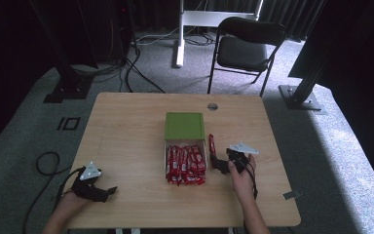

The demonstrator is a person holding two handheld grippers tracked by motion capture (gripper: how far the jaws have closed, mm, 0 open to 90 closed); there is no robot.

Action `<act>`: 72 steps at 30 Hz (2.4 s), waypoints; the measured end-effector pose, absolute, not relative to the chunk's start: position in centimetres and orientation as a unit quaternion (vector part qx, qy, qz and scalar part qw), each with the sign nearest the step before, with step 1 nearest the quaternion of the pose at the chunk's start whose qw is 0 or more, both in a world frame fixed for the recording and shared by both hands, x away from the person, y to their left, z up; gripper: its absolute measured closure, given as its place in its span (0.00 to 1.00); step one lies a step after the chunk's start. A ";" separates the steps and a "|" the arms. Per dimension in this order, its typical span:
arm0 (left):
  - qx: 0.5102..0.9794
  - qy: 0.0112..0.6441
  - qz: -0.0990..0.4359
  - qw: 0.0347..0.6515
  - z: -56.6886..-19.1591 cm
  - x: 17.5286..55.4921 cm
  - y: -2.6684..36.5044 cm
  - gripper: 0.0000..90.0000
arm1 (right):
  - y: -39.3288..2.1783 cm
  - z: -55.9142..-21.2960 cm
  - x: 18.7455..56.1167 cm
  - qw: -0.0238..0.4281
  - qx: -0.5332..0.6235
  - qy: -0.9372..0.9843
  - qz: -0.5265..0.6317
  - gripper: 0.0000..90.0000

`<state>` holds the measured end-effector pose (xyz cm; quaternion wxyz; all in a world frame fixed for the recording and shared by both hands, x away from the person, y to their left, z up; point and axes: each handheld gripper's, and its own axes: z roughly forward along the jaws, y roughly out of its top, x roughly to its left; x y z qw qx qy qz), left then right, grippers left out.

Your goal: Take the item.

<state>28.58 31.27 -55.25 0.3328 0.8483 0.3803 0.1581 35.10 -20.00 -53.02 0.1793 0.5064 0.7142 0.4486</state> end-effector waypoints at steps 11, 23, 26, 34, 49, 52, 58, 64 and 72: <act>0.848 0.380 0.158 0.333 -55.2 28.6 31.3 0.02 | -24.1 -54.3 34.4 0.175 0.502 0.721 0.444 0.23; 0.848 0.380 0.158 0.333 -55.2 28.6 31.3 0.02 | -28.1 -54.2 33.3 0.183 0.427 0.767 0.442 0.21; 0.848 0.380 0.158 0.333 -55.2 28.6 31.3 0.02 | -28.9 -54.3 33.0 0.177 0.406 0.784 0.436 0.21; 0.848 0.381 0.158 0.333 -55.2 28.6 31.3 0.02 | -29.7 -55.1 31.9 0.146 0.359 0.814 0.432 0.20; 0.849 0.380 0.158 0.332 -55.2 28.6 31.3 0.02 | -31.4 -55.5 30.2 0.121 0.305 0.848 0.416 0.16; 0.849 0.380 0.158 0.332 -55.2 28.6 31.3 0.02 | -31.8 -55.7 30.0 0.118 0.309 0.854 0.402 0.16; 0.849 0.380 0.158 0.332 -55.2 28.6 31.3 0.02 | -32.4 -55.8 29.4 0.120 0.319 0.857 0.386 0.16; 0.849 0.380 0.158 0.332 -55.2 28.6 31.3 0.02 | -32.0 -55.9 29.1 0.131 0.303 0.866 0.375 0.14; 0.849 0.380 0.158 0.332 -55.2 28.6 31.3 0.02 | -31.9 -55.9 29.0 0.131 0.304 0.866 0.375 0.14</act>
